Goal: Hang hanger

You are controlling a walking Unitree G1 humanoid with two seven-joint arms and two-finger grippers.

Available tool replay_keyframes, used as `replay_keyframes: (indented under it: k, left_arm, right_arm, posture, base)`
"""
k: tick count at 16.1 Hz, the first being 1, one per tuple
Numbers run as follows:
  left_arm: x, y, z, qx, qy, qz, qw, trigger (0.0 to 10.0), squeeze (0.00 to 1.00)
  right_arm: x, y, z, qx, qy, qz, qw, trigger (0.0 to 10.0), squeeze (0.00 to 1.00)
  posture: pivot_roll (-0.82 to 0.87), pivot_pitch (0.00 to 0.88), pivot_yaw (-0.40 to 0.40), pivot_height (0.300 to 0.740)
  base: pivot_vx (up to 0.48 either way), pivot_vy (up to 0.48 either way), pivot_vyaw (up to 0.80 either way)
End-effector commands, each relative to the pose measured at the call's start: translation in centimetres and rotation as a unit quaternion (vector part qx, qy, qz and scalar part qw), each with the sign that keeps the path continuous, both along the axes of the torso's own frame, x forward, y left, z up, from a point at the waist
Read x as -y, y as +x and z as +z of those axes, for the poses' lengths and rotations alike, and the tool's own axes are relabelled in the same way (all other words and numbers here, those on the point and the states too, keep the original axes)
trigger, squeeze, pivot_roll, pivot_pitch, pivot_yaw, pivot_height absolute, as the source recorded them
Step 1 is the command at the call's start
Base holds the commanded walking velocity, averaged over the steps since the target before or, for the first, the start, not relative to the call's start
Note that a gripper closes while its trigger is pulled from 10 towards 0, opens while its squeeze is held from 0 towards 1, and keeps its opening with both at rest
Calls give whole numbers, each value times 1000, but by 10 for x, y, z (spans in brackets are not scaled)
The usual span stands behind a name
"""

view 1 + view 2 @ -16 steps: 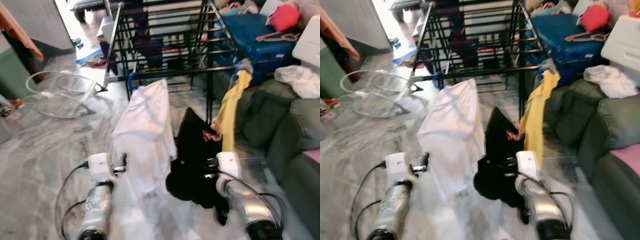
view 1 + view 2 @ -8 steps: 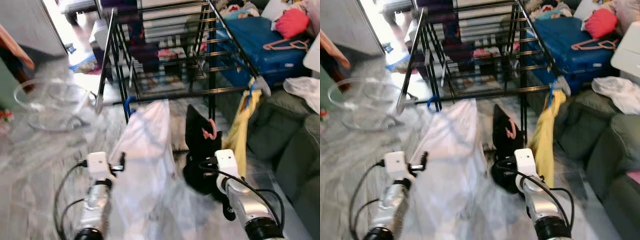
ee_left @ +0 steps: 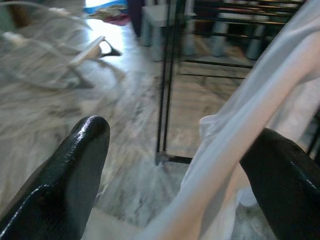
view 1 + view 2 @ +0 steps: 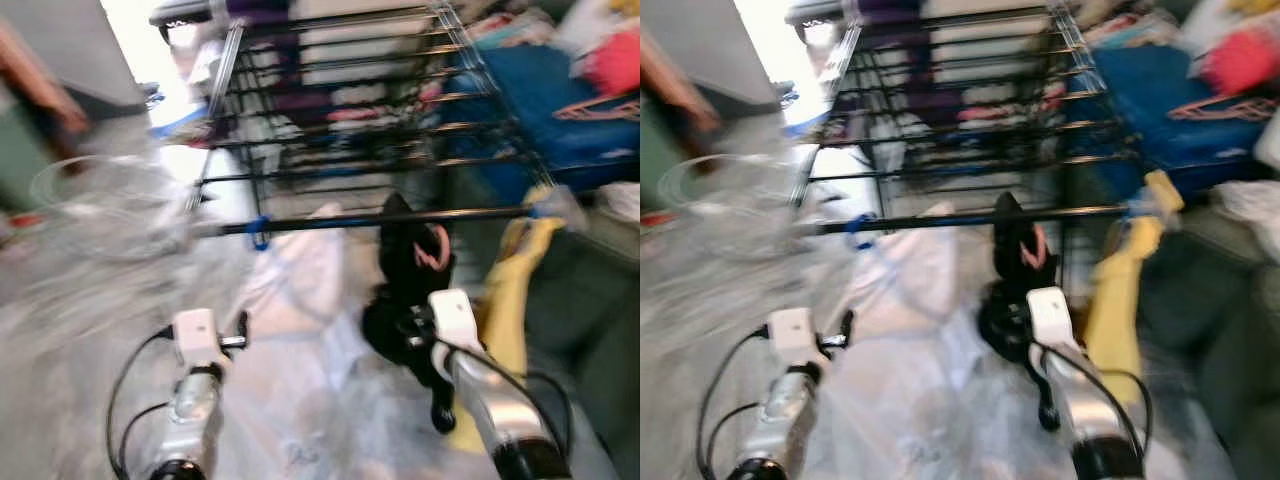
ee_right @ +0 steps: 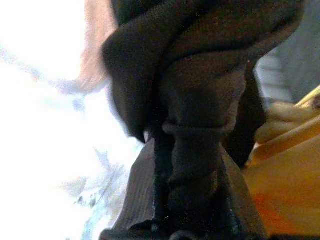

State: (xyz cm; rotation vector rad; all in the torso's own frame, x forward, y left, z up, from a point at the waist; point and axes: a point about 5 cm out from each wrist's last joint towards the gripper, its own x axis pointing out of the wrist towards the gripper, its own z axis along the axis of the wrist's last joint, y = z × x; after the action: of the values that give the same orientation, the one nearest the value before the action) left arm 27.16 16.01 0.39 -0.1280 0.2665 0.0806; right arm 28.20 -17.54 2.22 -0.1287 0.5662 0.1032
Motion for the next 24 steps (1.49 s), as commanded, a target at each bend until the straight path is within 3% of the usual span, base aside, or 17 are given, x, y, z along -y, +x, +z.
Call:
replay_keyframes:
  k: [1, 5, 10, 13, 17, 24]
  left_arm:
    - [-6, -2, -3, -11, 9, 6, 1000, 10000, 0]
    - [-4, -2, -3, -13, 12, -1, 1000, 10000, 0]
    - [-4, 1, 1, -11, 16, -4, 1000, 10000, 0]
    - [-6, 1, 0, -12, 18, -1, 1000, 10000, 0]
    - [-5, -3, -2, -15, 15, 2, 1000, 10000, 0]
    - [-8, -9, -3, -20, 12, 2, 1000, 10000, 0]
  right_arm:
    - [-7, 2, 10, 29, 5, 12, 1000, 0, 0]
    - [-17, 3, 22, 57, 13, 23, 998, 0, 0]
    - [-23, 30, 45, 86, 22, 31, 996, 0, 0]
    - [-33, 42, 46, 73, 17, 50, 996, 0, 0]
    - [-40, 61, 40, 12, 56, 23, 998, 0, 0]
    - [-47, 68, 35, -17, 81, 11, 996, 0, 0]
  posture:
    - [-180, 0, 120, 740]
    - [-184, 0, 137, 740]
    - [-176, 0, 143, 740]
    - [-165, 0, 136, 740]
    - [-135, 0, 118, 740]
    - [-95, 0, 105, 740]
  base:
    - [0, 0, 0]
    - [0, 0, 0]
    - [0, 0, 0]
    - [0, 0, 0]
    - [0, 0, 0]
    - [0, 0, 0]
